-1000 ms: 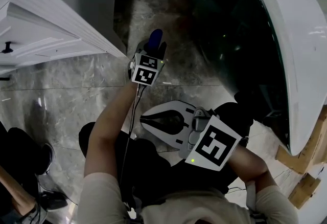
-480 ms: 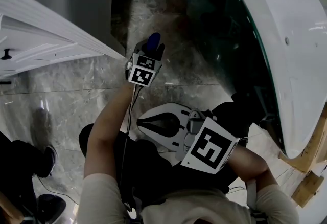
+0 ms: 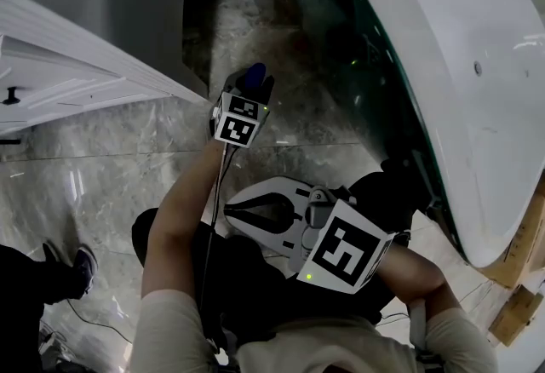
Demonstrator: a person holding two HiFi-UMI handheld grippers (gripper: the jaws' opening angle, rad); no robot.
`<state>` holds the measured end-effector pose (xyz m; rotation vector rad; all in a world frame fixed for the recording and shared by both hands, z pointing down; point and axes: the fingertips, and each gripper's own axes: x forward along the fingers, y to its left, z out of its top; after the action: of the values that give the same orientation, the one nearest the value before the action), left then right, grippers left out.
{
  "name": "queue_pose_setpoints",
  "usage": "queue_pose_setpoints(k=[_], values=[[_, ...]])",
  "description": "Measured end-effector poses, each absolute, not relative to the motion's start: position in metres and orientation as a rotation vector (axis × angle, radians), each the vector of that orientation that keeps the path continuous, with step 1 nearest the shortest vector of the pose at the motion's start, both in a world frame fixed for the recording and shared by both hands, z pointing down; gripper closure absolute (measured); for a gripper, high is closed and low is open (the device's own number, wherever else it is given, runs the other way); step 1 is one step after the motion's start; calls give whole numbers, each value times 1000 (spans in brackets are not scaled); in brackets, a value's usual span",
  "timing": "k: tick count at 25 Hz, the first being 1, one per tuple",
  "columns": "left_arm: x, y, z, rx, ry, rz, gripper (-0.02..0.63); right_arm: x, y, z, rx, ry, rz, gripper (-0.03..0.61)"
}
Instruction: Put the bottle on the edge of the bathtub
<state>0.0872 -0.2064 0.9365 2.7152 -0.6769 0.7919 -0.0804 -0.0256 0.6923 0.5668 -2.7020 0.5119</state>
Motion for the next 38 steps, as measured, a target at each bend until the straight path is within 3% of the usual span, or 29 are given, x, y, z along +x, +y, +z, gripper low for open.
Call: queue_pose_setpoints(k=[35,38], values=[[58,-192,1021,2638,-867,896,434,-81,-17,694,523,-2722,525,549],[58,-190,1020,2624,-830,884,357,-82,-19,695,530,-2719,521,549]])
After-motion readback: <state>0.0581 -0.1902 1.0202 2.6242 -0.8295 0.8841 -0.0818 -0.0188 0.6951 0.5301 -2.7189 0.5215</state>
